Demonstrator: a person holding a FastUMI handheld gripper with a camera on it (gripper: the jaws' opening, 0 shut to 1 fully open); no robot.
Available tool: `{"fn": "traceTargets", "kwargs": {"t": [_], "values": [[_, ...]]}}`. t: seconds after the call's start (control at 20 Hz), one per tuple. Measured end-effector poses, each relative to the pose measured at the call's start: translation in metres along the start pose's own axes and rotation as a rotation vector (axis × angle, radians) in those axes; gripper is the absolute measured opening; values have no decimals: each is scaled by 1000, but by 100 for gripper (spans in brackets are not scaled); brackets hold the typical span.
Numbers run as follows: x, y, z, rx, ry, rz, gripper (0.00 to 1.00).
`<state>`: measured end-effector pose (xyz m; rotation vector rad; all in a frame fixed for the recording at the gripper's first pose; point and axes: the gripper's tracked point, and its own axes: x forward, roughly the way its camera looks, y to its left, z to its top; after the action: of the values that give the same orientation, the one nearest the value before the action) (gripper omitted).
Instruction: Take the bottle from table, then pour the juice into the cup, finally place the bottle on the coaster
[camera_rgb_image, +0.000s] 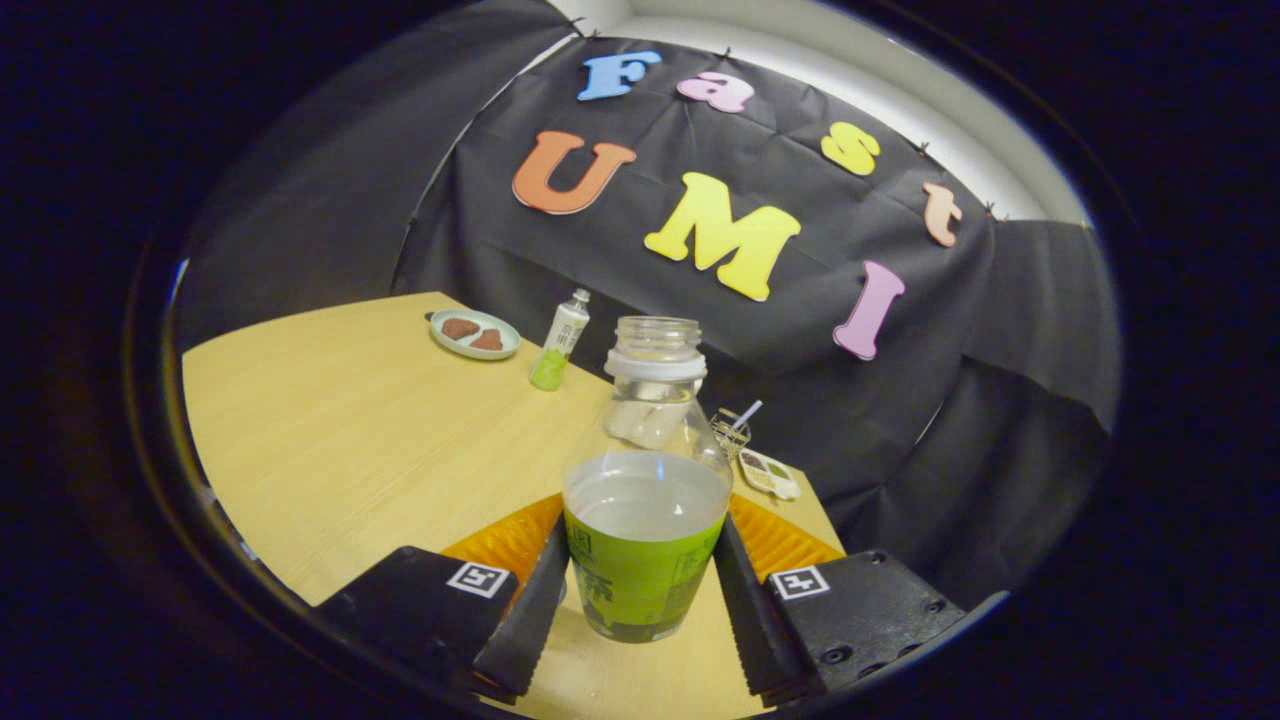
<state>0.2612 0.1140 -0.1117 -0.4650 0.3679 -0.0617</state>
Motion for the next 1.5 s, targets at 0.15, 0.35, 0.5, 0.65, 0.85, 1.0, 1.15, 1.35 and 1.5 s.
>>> {"fn": "traceTargets", "kwargs": {"t": [0.15, 0.35, 0.5, 0.65, 0.85, 1.0, 1.15, 1.35, 1.5], "values": [[23, -10, 3, 137, 36, 65, 80], [66, -19, -5, 268, 58, 95, 80], [92, -18, -4, 307, 42, 105, 80], [111, -19, 1, 308, 10, 97, 80], [139, -23, -3, 317, 2, 63, 80], [159, -28, -12, 305, 31, 18, 80], [169, -23, -14, 312, 36, 31, 80], [175, -26, -15, 322, 28, 10, 80], [177, -19, -22, 336, 54, 39, 80]]}}
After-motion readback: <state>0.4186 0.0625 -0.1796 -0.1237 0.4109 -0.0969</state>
